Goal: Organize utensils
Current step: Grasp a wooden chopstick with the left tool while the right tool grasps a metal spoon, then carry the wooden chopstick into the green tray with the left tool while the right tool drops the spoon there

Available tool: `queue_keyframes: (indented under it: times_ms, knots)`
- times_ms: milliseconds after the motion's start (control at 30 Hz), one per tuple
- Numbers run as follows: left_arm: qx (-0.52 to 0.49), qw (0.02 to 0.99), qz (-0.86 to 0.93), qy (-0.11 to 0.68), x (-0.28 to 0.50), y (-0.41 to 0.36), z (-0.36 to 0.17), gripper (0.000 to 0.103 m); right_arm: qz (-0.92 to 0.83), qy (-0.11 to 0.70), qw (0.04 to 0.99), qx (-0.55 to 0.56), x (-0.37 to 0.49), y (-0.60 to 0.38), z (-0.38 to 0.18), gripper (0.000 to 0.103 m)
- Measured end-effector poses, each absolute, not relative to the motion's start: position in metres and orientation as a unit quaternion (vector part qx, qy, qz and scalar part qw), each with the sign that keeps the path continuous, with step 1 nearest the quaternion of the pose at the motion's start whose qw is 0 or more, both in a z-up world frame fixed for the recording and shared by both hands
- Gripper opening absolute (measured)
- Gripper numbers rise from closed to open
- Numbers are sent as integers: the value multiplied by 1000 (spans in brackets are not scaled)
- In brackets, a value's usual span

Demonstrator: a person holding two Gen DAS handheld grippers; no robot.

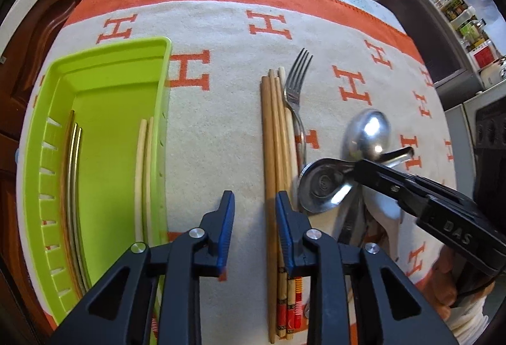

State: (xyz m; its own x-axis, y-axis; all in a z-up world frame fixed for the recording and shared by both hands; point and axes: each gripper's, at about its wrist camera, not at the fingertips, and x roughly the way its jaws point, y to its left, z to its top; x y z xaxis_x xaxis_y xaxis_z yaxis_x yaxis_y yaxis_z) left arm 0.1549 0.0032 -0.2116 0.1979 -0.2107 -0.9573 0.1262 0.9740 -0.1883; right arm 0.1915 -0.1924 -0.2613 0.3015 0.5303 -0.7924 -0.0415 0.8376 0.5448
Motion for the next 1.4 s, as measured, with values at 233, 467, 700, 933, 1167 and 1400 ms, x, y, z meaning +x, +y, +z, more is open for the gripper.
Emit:
queue_keyframes:
  times_ms: [233,467,700,933,1167,1400]
  knots:
    - [-3,766,-97,636,162,-3,-214,22,187,555,780,223,185,-200,-254,3]
    - [6,755,-96,649,167,-15,-213,15,196,548,782,221,180,-204,-243,3]
    - [-1,741,-96,664,173,-23,-219,9,197,546,780,235,176,-215,-241,3]
    - [-11,729,-93,678,173,-21,-224,9,197,544,780,239,169,-224,-240,3]
    - [10,745,-80,662,173,-30,-225,9,198,543,780,241,167,-226,-238,3]
    - [-38,761,-90,642,153,-18,-218,3,207,540,779,240,158,-225,-228,3]
